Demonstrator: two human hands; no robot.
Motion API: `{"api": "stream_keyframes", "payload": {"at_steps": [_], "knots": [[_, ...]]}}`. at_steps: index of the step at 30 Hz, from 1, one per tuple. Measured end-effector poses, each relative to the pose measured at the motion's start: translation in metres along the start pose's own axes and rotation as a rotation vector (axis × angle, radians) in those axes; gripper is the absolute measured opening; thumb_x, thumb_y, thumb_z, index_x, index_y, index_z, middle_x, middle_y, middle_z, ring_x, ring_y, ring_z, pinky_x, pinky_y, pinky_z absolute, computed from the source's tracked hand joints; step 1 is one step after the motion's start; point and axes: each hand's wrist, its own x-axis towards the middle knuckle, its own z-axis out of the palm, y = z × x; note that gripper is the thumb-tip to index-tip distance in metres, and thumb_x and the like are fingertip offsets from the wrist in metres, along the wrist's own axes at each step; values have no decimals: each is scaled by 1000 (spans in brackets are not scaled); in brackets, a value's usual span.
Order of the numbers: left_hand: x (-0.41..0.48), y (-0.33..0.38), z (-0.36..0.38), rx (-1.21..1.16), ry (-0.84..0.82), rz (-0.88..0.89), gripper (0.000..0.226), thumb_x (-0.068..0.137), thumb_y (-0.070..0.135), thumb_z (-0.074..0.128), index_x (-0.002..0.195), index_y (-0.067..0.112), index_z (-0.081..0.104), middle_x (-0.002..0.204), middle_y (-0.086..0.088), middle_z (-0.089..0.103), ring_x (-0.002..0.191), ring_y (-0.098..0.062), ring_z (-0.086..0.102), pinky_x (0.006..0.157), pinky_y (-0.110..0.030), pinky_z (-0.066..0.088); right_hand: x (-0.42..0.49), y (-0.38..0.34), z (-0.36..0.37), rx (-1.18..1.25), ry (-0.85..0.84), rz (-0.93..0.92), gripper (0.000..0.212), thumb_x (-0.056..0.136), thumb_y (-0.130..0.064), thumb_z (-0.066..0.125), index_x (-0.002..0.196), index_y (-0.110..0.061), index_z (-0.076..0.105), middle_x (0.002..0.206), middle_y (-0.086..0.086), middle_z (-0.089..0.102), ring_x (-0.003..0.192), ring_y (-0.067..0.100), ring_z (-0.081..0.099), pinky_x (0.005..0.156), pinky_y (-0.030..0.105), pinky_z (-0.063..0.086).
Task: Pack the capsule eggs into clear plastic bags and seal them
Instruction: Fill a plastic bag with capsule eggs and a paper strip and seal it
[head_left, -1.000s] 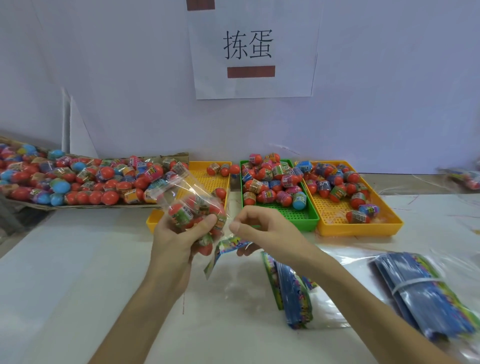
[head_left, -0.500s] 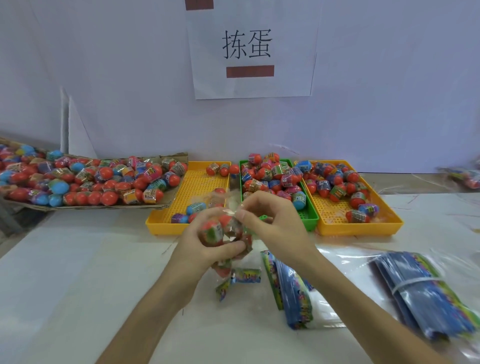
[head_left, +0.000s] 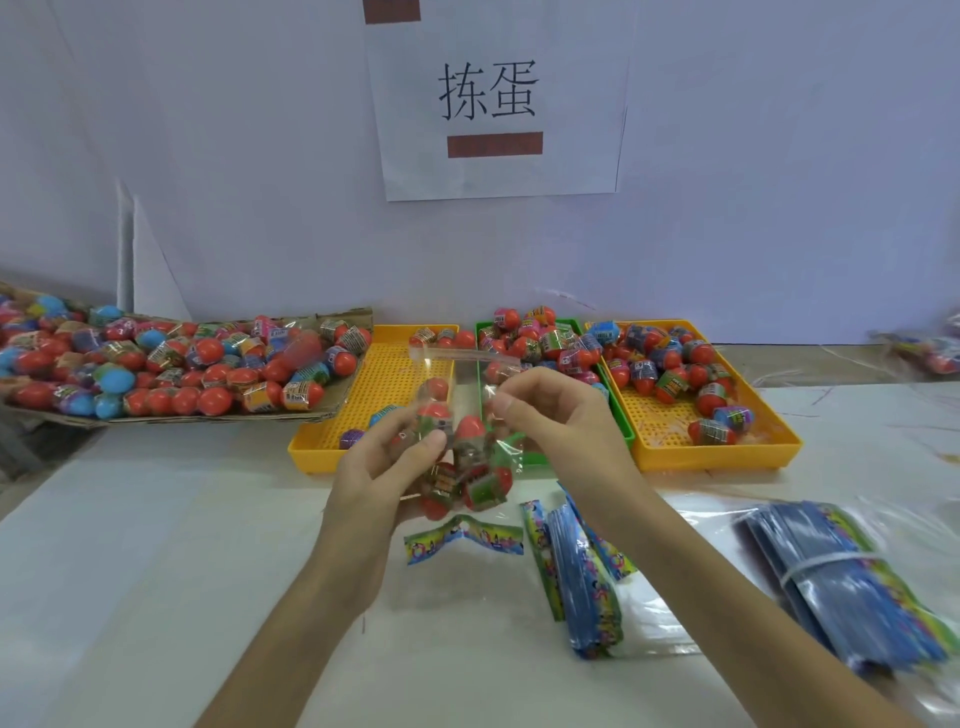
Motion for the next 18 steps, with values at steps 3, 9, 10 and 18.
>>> {"api": "stream_keyframes", "payload": {"at_steps": [3, 9, 10, 18], "knots": [[0, 0, 0, -49, -51, -14, 37, 86, 27, 77, 122, 21, 68, 108, -12, 75, 92, -28, 75, 67, -31, 61, 1, 0, -1, 77, 66, 8, 11, 96, -17, 66, 90, -14, 75, 84, 7, 74, 76, 13, 68, 67, 22, 54], [3, -8, -1, 95, -55, -98, 69, 68, 29, 91, 130, 14, 64, 111, -4, 77, 108, -22, 71, 98, -39, 54, 3, -1, -4, 126, 90, 68, 14, 95, -23, 66, 103, -13, 72, 87, -1, 73, 83, 11, 70, 76, 30, 57], [3, -8, -1, 83, -41, -84, 66, 68, 27, 90, 127, 14, 65, 109, -5, 77, 105, -23, 72, 97, -39, 54, 3, -1, -4, 94, 42, 99, 21, 92, -30, 68, 109, -17, 71, 94, -3, 74, 90, 10, 71, 83, 32, 57], [3, -6, -2, 55, 21, 37, 33, 66, 16, 75, 97, 25, 76, 97, -7, 78, 94, -25, 74, 82, -37, 60, -2, 4, 6, -117, -155, 104, 8, 88, -30, 77, 95, -32, 74, 94, -4, 73, 73, 6, 69, 62, 18, 54]]}}
